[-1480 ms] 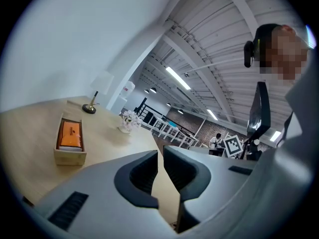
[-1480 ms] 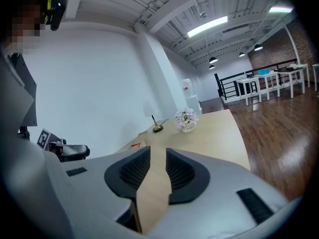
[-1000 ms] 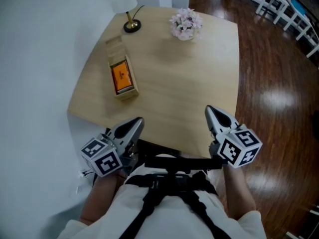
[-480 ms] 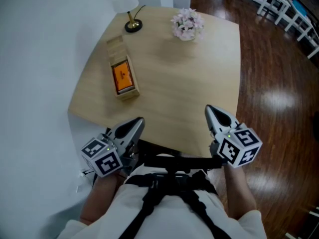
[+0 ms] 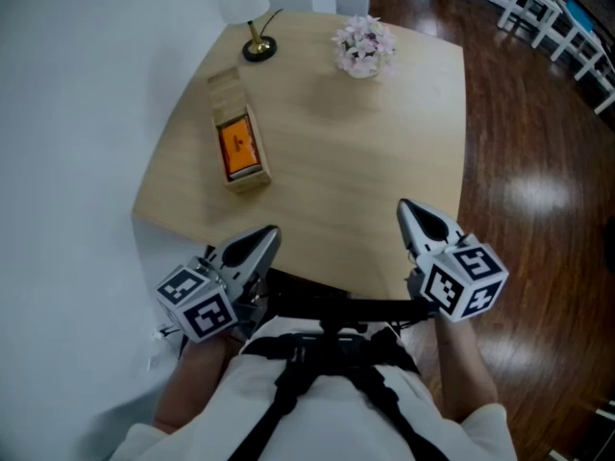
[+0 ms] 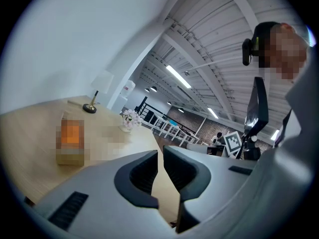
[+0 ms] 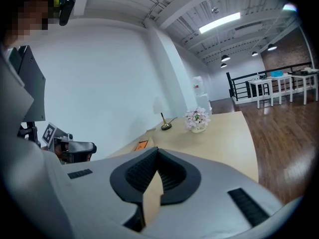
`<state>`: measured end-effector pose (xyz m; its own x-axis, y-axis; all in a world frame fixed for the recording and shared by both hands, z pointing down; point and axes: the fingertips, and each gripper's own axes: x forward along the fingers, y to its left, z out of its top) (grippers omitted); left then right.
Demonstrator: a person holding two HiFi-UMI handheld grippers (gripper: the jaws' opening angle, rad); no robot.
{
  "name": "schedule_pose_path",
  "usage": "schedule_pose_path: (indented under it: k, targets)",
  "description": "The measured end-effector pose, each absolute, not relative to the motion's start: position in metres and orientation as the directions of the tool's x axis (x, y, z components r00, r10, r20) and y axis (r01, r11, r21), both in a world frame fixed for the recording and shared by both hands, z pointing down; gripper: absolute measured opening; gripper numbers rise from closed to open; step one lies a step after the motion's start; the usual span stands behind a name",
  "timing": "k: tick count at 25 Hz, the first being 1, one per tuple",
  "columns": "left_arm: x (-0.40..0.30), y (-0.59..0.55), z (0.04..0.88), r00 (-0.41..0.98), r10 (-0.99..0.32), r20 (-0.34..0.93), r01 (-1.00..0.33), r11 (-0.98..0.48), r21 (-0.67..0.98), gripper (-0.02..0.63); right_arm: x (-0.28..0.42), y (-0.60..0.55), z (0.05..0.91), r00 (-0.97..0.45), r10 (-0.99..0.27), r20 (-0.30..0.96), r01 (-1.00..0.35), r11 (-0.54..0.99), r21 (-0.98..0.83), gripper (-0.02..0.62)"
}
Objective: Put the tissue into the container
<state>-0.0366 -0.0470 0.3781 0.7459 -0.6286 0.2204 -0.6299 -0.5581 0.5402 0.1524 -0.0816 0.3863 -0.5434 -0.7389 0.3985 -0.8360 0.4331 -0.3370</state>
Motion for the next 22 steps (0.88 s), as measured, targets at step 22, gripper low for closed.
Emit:
schedule_pose_path:
  k: [22]
  targets:
    - [-0.0382,-0.0452,0.3814,0.741,-0.63,0.233,-0.637,-0.55,0.54,0.029,0.1509,-0.0847,0.3912,-0.541,-0.731,0.416,-0.839,0.438,-0.322,-0.014]
